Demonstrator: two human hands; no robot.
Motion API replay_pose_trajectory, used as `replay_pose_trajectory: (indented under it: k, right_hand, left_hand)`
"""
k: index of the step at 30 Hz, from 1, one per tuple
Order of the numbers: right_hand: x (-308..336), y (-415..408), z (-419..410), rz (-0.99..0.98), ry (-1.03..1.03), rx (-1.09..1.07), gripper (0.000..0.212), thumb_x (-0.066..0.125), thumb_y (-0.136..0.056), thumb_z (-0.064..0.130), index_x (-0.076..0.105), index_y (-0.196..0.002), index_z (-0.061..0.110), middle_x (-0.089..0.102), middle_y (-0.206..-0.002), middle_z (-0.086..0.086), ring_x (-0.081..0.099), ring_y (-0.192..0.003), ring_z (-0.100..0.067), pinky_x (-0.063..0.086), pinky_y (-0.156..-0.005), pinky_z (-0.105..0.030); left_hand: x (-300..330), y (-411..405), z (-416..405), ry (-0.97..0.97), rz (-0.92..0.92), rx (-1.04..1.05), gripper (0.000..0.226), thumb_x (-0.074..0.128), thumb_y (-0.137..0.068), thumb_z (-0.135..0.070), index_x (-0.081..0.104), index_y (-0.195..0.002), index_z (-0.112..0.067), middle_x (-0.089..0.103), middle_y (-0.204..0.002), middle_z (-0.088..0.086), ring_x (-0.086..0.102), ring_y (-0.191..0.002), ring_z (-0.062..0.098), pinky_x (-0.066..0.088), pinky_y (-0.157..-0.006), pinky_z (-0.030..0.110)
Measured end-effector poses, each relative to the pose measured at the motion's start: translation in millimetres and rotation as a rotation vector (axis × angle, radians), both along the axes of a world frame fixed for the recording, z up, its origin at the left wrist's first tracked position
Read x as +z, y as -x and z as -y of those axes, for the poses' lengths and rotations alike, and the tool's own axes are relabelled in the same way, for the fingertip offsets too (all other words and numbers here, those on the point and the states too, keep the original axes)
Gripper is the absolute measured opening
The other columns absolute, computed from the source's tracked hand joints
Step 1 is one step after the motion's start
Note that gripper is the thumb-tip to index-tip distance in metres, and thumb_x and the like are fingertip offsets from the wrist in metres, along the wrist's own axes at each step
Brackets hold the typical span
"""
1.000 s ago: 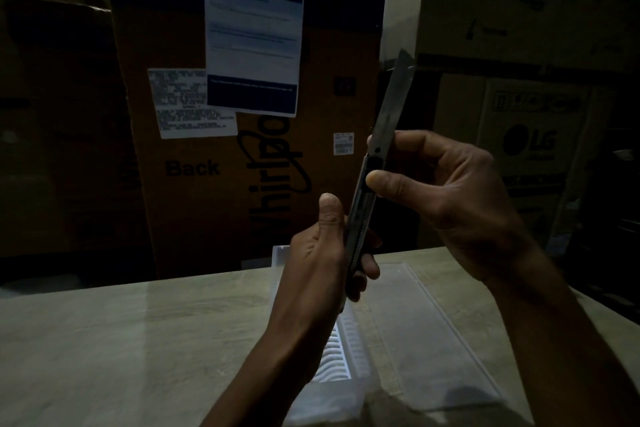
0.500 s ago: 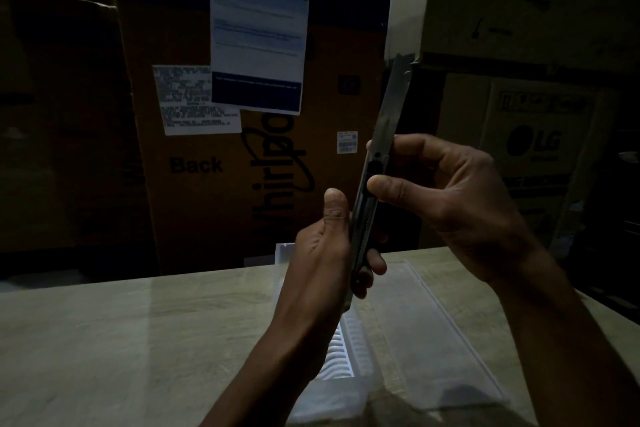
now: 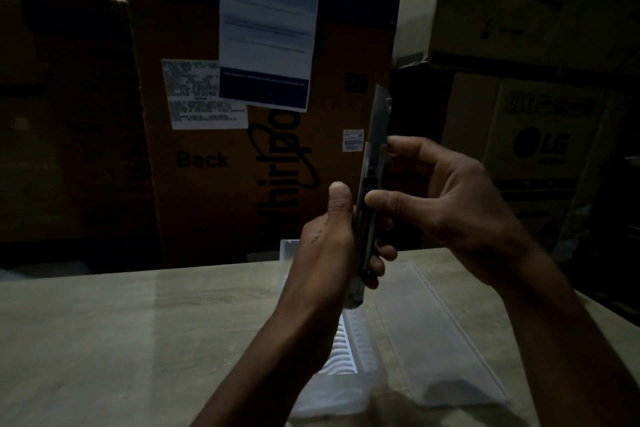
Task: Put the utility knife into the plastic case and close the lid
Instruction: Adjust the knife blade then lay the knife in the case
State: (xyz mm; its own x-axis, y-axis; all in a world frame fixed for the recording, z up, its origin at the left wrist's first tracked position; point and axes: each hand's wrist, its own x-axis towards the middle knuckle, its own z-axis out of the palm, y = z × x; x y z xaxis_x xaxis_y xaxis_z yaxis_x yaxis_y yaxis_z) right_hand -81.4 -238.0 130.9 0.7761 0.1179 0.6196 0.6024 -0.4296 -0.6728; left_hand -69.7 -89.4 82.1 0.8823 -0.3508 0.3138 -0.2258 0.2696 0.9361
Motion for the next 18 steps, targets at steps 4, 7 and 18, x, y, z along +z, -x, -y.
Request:
replay_pose_trajectory:
  k: [4, 7, 18]
  right_hand:
    - [-1.0, -0.9, -0.1, -0.026, 0.044, -0.004, 0.064, 0.074, -0.063, 0.036, 0.053, -0.123, 0.036, 0.069, -0.116, 0.001, 0.068, -0.109, -0.010, 0.059, -0.091, -0.035]
    - [-1.9, -1.8, 0.0, -0.046, 0.065, -0.018, 0.068, 0.073, -0.065, 0.039, 0.052, -0.130, 0.035, 0.067, -0.117, 0.006, 0.065, -0.112, -0.006, 0.058, -0.091, -0.033]
    - [0.3, 2.2, -12.1, -0.045, 0.354, -0.178, 0.021, 0.063, -0.085, 0.037, 0.053, -0.102, 0.043, 0.063, -0.098, 0.014, 0.065, -0.090, -0.002, 0.055, -0.070, -0.020]
  left_hand:
    - [0.6, -2.8, -1.5, 0.024, -0.021, 0.008, 0.062, 0.024, -0.098, -0.056, 0.069, -0.097, -0.013, 0.068, -0.070, 0.006, 0.059, -0.065, 0.018, 0.048, -0.059, 0.029]
    - [1.4, -4.1, -3.1, 0.076, -0.065, 0.009, 0.058, 0.026, -0.100, -0.052, 0.068, -0.104, -0.012, 0.067, -0.072, 0.007, 0.058, -0.066, 0.018, 0.047, -0.060, 0.029]
    - [3.2, -12.8, -19.5, 0.278, -0.276, 0.119, 0.026, 0.051, -0.099, -0.019, 0.070, -0.112, -0.006, 0.070, -0.113, 0.017, 0.071, -0.102, 0.025, 0.061, -0.084, 0.033]
